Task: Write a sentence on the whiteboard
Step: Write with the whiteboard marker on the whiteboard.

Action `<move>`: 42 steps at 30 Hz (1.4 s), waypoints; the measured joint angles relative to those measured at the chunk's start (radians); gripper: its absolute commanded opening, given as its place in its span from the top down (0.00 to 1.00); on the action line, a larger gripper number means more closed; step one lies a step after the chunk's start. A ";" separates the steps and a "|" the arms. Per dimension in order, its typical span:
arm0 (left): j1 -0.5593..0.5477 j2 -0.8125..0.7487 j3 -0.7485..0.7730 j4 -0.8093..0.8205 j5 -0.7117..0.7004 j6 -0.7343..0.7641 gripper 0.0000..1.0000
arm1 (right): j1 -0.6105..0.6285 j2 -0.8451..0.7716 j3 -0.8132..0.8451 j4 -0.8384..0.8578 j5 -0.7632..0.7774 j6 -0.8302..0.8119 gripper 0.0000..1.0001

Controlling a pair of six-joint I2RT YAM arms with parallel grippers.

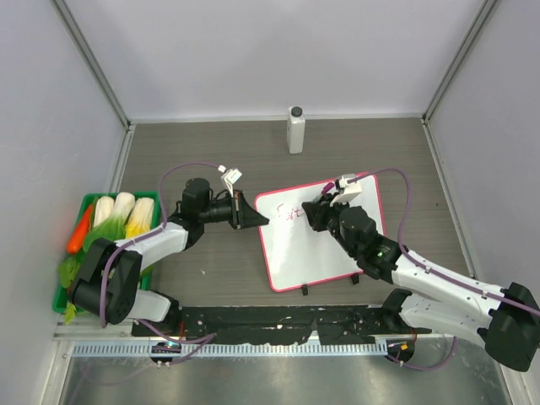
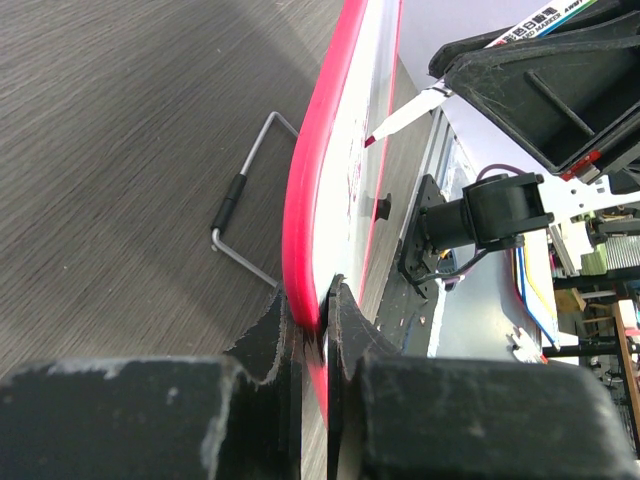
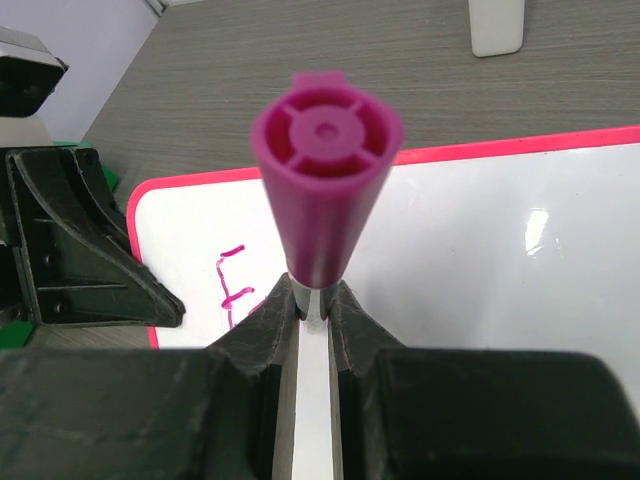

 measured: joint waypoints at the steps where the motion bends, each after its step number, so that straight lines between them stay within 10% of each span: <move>1: 0.000 0.000 0.000 0.000 0.000 0.000 1.00 | 0.000 0.003 0.004 -0.006 0.001 0.000 0.99; 42: -0.004 -0.010 0.000 -0.001 0.003 0.006 1.00 | -0.024 0.089 0.169 -0.072 0.074 -0.085 0.99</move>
